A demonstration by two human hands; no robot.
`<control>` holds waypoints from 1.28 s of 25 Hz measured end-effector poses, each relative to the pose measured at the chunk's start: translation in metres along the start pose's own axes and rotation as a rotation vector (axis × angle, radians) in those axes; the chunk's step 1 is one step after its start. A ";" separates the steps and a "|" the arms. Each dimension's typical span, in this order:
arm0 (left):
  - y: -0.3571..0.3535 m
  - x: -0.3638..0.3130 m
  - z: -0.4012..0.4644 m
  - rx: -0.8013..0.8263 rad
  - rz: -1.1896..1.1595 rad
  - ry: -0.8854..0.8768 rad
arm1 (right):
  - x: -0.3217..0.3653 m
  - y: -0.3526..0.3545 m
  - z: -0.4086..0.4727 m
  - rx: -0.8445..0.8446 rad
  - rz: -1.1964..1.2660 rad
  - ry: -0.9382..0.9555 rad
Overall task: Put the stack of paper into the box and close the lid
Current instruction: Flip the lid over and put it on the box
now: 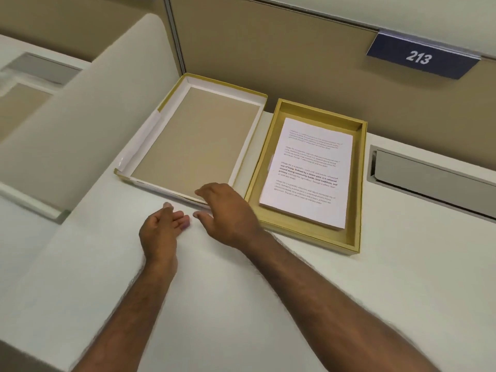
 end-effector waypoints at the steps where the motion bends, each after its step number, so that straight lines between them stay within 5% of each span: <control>1: 0.003 0.002 0.003 0.032 -0.008 0.025 | 0.004 -0.011 0.003 0.033 -0.065 0.004; 5: 0.005 -0.003 0.014 0.134 -0.070 0.110 | 0.007 -0.031 0.011 0.064 -0.177 -0.003; 13: -0.015 -0.014 0.014 0.316 -0.211 0.159 | 0.015 -0.011 0.001 0.085 0.151 0.076; 17: -0.023 -0.036 0.005 0.351 -0.239 -0.124 | 0.004 0.029 0.002 0.216 0.456 -0.075; 24: -0.053 -0.064 -0.024 0.387 0.088 -0.528 | -0.014 0.113 0.016 0.117 0.961 -0.215; 32: -0.084 -0.071 -0.048 0.639 0.418 -0.965 | -0.076 0.178 -0.012 0.043 1.449 -0.347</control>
Point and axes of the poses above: each hand's wrist, its own z-axis towards the middle knuckle, its own y-axis out of the back of the hand, x = y × z, the point moved 4 cm from there along z, towards the middle knuckle, and after that the axes turned 13 degrees about -y, right-handed, at the moved point
